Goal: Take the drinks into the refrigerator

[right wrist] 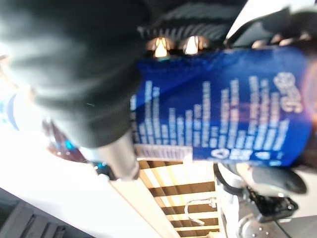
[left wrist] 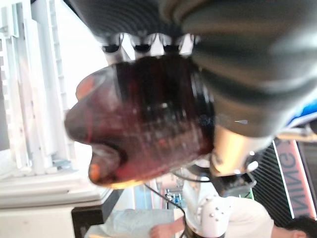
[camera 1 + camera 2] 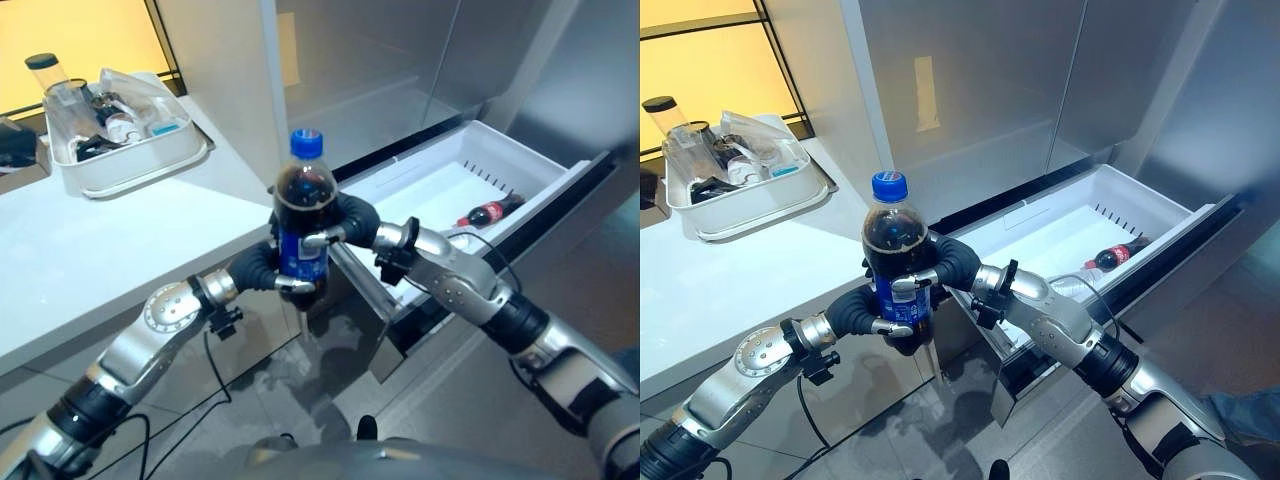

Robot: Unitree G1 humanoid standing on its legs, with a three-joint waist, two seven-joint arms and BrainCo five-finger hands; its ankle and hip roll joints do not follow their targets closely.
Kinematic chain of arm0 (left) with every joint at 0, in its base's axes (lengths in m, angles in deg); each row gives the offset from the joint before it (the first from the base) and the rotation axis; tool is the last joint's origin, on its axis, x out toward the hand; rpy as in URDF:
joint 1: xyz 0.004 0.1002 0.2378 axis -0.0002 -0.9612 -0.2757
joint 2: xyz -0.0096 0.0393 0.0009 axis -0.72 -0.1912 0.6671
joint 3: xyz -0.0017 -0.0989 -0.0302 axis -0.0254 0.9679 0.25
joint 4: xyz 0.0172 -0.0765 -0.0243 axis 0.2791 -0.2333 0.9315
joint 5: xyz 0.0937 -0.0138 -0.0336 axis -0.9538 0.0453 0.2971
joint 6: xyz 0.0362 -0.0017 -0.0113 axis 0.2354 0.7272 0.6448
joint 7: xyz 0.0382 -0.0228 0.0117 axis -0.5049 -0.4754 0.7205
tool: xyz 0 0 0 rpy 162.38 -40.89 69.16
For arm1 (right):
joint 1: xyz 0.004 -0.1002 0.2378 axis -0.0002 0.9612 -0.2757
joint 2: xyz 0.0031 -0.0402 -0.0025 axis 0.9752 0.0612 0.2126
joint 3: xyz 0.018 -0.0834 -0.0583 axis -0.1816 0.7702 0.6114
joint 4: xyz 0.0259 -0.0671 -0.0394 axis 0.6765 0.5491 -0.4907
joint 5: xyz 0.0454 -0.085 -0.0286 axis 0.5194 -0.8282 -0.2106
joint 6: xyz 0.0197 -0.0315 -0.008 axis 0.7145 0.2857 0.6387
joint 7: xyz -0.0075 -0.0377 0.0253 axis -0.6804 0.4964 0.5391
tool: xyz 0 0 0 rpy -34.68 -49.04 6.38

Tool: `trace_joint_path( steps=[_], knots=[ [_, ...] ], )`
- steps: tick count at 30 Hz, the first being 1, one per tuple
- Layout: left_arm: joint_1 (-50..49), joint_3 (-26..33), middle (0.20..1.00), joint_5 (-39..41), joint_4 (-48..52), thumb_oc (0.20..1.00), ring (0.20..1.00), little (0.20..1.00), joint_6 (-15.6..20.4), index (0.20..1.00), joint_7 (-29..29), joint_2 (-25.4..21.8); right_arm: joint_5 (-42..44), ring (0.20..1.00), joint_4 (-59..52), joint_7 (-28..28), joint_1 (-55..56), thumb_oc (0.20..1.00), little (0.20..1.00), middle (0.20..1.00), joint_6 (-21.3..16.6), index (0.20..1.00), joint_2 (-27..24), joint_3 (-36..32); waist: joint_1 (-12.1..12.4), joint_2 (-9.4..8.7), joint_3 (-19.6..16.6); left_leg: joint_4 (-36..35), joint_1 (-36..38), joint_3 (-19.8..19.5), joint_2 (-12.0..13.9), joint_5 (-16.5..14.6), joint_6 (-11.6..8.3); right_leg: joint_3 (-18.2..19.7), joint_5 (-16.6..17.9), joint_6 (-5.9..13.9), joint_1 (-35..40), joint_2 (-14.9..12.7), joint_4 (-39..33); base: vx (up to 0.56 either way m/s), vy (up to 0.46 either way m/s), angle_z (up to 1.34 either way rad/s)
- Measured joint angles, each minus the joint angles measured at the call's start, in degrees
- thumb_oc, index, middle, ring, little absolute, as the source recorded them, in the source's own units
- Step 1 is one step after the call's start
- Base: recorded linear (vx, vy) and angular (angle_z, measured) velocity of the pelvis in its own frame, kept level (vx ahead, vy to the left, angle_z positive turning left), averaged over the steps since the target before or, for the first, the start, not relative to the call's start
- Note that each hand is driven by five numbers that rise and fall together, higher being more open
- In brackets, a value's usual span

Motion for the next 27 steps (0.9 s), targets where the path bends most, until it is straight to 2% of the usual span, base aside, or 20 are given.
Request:
trace_joint_path(
  steps=[9,10,20,27],
  knots=[
    [-0.1,0.1,0.200,0.0,0.0,0.200,0.200,0.200,0.0,0.200,-0.1,0.2,-0.1,0.200,0.0,0.0,0.0,0.200,0.200,0.200,0.0,0.200,0.0,-0.1,0.6,0.00,0.0,0.0,0.0,0.0,0.0,0.0,0.00,0.0,0.0,0.00,0.0,0.0,0.0,0.00,0.000,0.00],
    [-0.1,0.1,1.000,0.0,0.0,1.000,1.000,1.000,0.0,1.000,-0.1,0.2,-0.1,0.200,0.0,0.0,0.0,0.200,0.200,0.200,0.0,0.200,0.0,-0.1,0.9,0.00,0.0,0.0,0.0,0.0,0.0,0.0,-0.01,0.0,0.0,0.00,0.0,0.0,0.0,0.00,0.000,0.00],
    [-1.1,0.9,1.000,-0.8,0.0,1.000,1.000,1.000,-0.2,1.000,0.0,0.3,-1.8,0.200,-0.1,0.4,0.0,0.200,0.200,0.200,0.2,0.200,-0.4,-0.1,1.2,-0.06,0.0,0.0,0.0,0.0,0.0,0.0,-0.02,0.0,0.0,0.00,0.0,0.0,0.0,0.00,0.000,0.00],
    [-5.6,3.3,1.000,0.4,0.0,1.000,1.000,1.000,-0.9,1.000,0.8,0.6,-2.2,0.200,-0.3,-0.2,1.2,0.200,0.200,0.200,0.2,0.200,-4.0,-1.3,1.2,-0.06,0.0,0.0,-0.1,0.0,0.0,-0.1,-0.05,0.0,0.0,0.01,0.0,0.0,0.0,0.00,0.000,0.00]
  ],
)
